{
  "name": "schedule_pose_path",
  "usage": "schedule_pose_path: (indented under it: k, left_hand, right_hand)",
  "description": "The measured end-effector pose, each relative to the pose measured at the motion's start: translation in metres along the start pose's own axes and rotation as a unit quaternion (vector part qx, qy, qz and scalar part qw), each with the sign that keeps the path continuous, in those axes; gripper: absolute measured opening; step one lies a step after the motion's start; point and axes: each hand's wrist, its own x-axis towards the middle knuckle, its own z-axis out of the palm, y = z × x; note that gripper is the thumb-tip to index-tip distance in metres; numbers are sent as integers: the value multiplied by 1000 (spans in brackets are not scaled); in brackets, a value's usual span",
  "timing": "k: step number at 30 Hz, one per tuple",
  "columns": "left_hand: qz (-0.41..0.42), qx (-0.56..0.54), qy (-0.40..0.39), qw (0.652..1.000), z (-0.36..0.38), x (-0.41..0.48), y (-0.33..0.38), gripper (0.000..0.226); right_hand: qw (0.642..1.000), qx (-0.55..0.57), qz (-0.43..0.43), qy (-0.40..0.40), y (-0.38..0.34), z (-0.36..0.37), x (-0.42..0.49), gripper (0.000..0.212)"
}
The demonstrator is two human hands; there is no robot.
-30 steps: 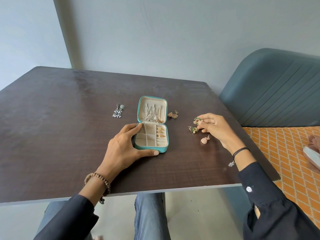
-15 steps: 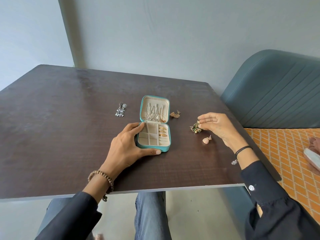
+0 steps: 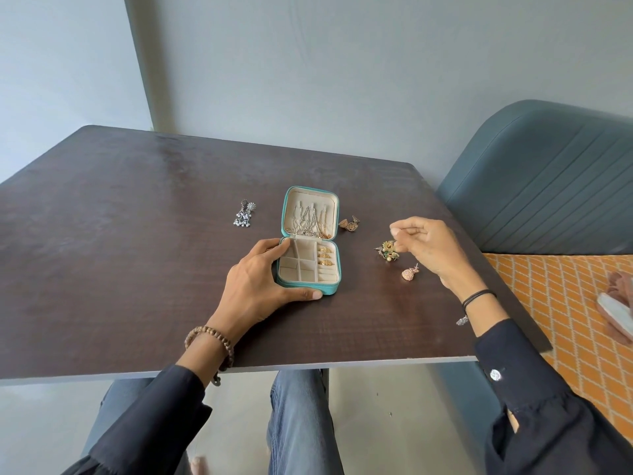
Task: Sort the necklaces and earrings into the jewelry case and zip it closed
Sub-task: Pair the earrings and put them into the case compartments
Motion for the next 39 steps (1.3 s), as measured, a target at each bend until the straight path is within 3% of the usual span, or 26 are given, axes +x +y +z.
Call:
schedule_pose_path:
  k: [10,20,29,39]
  left_hand:
    - [5,-3,3,1000,1,0,0,109]
    - [12,-7,12,1000,4,1,-2,108]
    - [19,-9,15,1000,5,1,-5,109]
    - [19,-16,22,999,7,1,-7,110]
  right_hand:
    - [998,-16,-58,-29,-42,34,-39,4]
    - [992,22,-64,-107,-59,60,-53,8]
    - [983,-42,-77,-164,-65,66,-52,16]
    - [972,-140,-122,-143,-79,64,-49,12]
